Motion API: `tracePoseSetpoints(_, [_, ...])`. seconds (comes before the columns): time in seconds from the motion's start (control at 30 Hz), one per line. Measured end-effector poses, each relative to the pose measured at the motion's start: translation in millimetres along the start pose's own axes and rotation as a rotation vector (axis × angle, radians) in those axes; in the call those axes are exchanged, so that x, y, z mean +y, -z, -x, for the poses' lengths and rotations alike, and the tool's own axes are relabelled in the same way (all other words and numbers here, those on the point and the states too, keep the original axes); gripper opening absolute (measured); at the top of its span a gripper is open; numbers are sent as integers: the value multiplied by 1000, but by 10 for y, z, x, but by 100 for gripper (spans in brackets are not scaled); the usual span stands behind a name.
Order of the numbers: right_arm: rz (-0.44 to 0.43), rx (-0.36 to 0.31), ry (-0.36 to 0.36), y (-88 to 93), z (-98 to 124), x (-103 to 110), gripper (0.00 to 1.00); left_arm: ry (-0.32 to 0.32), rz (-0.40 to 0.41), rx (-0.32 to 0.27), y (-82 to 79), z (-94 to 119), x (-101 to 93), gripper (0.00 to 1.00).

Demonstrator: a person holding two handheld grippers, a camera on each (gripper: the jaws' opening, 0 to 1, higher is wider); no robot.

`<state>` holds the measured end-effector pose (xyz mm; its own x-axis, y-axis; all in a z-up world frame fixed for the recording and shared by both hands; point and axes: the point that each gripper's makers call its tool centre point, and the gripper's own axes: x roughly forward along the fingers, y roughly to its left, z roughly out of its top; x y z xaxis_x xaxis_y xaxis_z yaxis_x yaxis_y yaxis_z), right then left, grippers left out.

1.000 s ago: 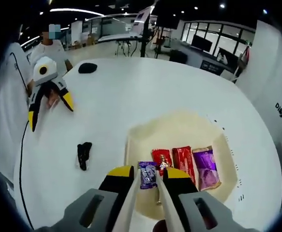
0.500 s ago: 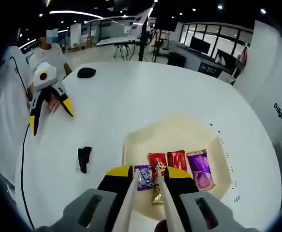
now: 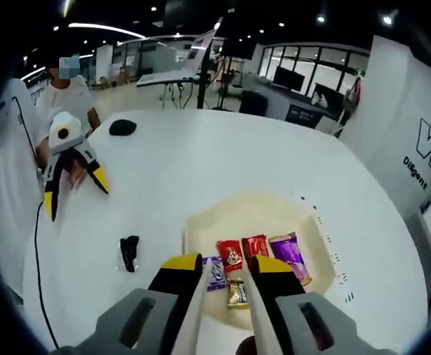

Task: Place the target food into the container with the food tongs after gripping and lifting it, then release it inside without dropping or visibly crushing the food.

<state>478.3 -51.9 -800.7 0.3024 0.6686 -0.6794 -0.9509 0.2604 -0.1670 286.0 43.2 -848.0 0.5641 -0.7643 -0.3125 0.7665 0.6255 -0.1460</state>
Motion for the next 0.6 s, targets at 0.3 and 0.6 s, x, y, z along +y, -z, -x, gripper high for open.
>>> tracePoseSetpoints(0.3, [-33, -55, 34, 32, 100, 145, 20, 5, 2, -3, -10, -20, -17, 73])
tracePoseSetpoints(0.6, [-53, -105, 49, 50, 169, 252, 20, 6, -3, -4, -31, -42, -35, 73])
